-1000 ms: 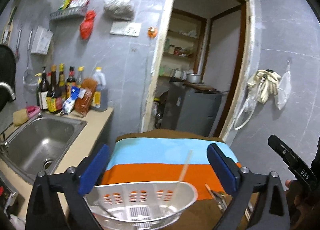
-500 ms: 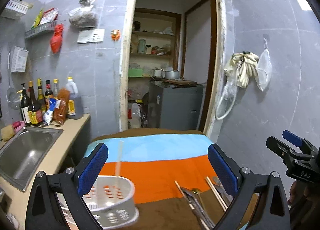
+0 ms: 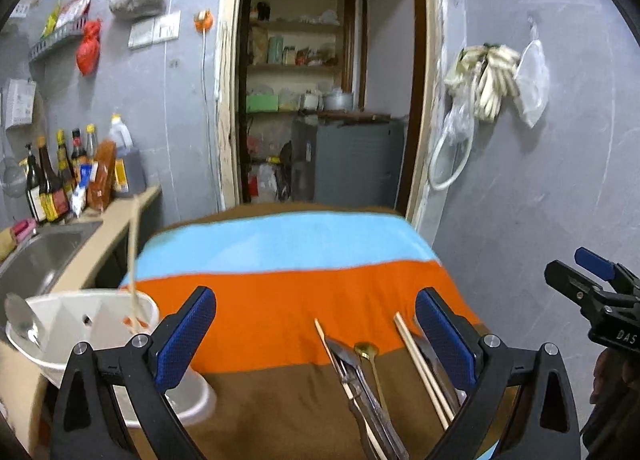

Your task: Organize utensils

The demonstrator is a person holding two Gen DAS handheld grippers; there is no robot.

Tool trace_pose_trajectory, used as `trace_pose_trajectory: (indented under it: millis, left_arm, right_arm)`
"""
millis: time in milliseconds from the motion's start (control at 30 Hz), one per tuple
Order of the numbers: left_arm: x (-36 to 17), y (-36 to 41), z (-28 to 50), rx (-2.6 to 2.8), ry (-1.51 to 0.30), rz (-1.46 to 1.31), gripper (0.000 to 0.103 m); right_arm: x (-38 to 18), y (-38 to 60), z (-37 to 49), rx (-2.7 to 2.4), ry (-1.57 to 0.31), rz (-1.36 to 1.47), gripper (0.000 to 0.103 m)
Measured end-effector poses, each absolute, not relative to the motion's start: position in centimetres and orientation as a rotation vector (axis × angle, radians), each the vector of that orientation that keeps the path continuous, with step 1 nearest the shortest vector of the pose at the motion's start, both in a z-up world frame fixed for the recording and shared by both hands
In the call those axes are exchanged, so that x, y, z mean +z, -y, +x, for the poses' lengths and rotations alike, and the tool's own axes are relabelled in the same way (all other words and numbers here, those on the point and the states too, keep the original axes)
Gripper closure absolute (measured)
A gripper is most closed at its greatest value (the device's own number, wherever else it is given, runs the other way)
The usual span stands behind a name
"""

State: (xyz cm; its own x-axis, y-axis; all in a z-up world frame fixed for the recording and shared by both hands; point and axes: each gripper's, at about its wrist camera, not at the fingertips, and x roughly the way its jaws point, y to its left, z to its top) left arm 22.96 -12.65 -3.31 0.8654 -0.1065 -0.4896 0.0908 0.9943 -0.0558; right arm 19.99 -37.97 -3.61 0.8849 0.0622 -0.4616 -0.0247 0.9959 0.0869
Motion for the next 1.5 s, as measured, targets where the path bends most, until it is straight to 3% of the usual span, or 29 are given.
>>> trace_pose_trajectory:
  millis: [367,467,633,1000,1200,1500]
  left_arm:
    - [-8.2,12.7,27.7,-0.051,-0.695,-0.104,0.003]
    - [-9.1,12.7,28.9,-0.042,-0.724,-0.119,0.005]
    - [-11.0,12.5,31.5,-0.042,-0.796,-0.168,0.026]
    - [-14.5,12.0,35.1,-0.081,-0.973,-0.277,0.07]
    - [-15.1,13.3,36.0,-0.15,-1.041,-0.244,0.079]
    - [-15.0,12.5,37.2,-0.174,-1.115,-0.287,0.092]
  right_arm:
    - [-11.1,38.6,25.9,0.167,-0.656,0.171,0.003]
    - [-12.9,38.1,27.6,0.179,-0.708,0.174,0.013]
    - [-15.3,37.0,29.7,0.201,-0.781,0.182,0.036]
    - [-18.1,34.6,31.5,0.279,-0.881,0.187,0.06]
    - [-18.3,33.9,32.2,0.309,-0.914,0.199,0.08]
    - [-18.8,34.2,32.9,0.347,-1.023,0.286,0.085]
